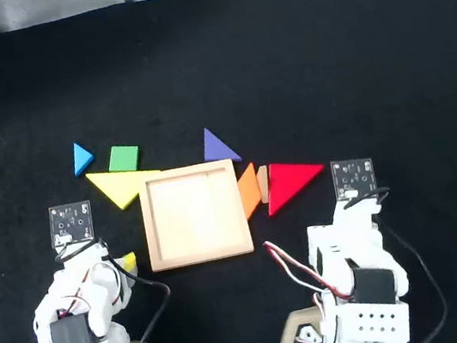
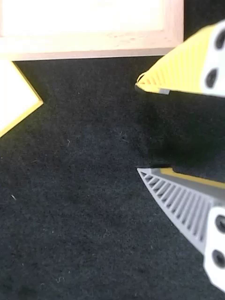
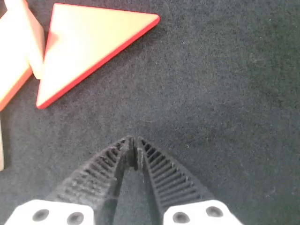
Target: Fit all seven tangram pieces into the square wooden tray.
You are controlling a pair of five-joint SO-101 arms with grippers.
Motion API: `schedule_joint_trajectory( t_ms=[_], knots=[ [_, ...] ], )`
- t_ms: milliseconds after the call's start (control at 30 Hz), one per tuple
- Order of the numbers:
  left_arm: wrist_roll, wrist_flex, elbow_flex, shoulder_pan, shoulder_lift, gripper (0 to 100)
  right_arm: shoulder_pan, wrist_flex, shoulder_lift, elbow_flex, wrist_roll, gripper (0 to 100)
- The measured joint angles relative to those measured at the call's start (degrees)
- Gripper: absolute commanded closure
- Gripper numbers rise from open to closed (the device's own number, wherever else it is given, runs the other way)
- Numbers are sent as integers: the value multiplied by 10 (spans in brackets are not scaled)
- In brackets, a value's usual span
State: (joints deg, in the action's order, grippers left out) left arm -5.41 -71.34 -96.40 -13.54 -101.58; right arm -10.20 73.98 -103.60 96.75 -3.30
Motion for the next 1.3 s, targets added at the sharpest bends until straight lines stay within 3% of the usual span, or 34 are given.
schedule_joint_trajectory(
  t_ms=[233,767,867,1067,1200,1300],
  knots=[
    [0,0,0,8,0,746,0,0,0,0,0,986],
    [0,0,0,129,0,746,0,-2,0,0,0,986],
    [0,40,0,135,0,746,8,-50,0,0,0,986],
    [0,256,0,138,0,745,33,-251,0,0,2,986],
    [0,272,0,130,1,744,37,-361,0,0,2,986],
    [0,256,0,88,1,743,58,-386,0,0,2,986]
  ],
)
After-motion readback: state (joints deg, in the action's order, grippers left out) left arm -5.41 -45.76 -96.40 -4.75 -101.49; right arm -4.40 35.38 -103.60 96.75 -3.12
